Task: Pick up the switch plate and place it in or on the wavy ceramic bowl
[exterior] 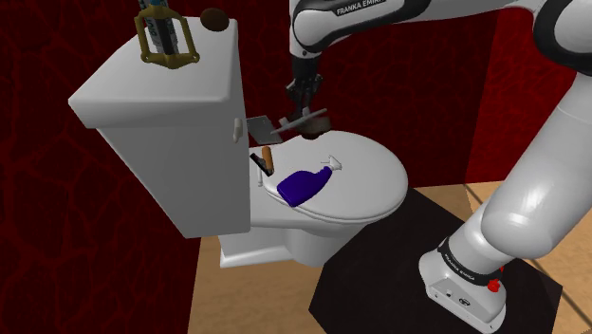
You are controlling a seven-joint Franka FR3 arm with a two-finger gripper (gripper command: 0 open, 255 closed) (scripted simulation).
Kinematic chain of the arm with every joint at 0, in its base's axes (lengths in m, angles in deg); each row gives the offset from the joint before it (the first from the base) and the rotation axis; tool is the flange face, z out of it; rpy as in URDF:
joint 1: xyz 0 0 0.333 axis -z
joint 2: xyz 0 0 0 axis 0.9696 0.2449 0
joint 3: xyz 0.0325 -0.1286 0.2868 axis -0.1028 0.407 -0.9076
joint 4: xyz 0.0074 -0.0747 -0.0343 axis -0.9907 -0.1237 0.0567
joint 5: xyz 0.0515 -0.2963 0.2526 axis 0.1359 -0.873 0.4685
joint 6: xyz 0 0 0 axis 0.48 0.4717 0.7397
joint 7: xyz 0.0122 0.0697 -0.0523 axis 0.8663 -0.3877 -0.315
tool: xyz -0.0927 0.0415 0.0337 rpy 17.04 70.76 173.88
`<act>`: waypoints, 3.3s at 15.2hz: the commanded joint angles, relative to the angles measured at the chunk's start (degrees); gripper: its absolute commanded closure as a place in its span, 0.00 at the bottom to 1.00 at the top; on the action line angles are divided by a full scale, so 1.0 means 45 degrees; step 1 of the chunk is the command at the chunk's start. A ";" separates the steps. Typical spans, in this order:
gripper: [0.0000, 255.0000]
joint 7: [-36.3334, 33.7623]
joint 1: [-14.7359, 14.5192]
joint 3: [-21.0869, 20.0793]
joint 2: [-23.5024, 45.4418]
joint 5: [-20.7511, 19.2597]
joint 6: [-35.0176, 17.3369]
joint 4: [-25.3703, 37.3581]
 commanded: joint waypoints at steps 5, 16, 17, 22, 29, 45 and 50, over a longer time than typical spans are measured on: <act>1.00 0.1556 0.0837 0.0636 0.0596 0.0035 0.0599 0.1326; 1.00 0.3085 0.1732 0.1241 0.1847 0.0073 0.0600 0.2707; 1.00 0.3071 0.1733 0.1243 0.1875 0.0066 0.0440 0.2575; 1.00 0.2998 0.1738 0.1255 0.2055 0.0024 -0.0345 0.1965; 1.00 0.2889 0.1739 0.1277 0.2410 -0.0049 -0.1408 0.1252; 0.00 0.2888 0.1721 0.1270 0.2333 -0.0036 -0.1225 0.1359; 0.00 0.2933 0.1680 0.1229 0.1985 0.0028 -0.0163 0.2072</act>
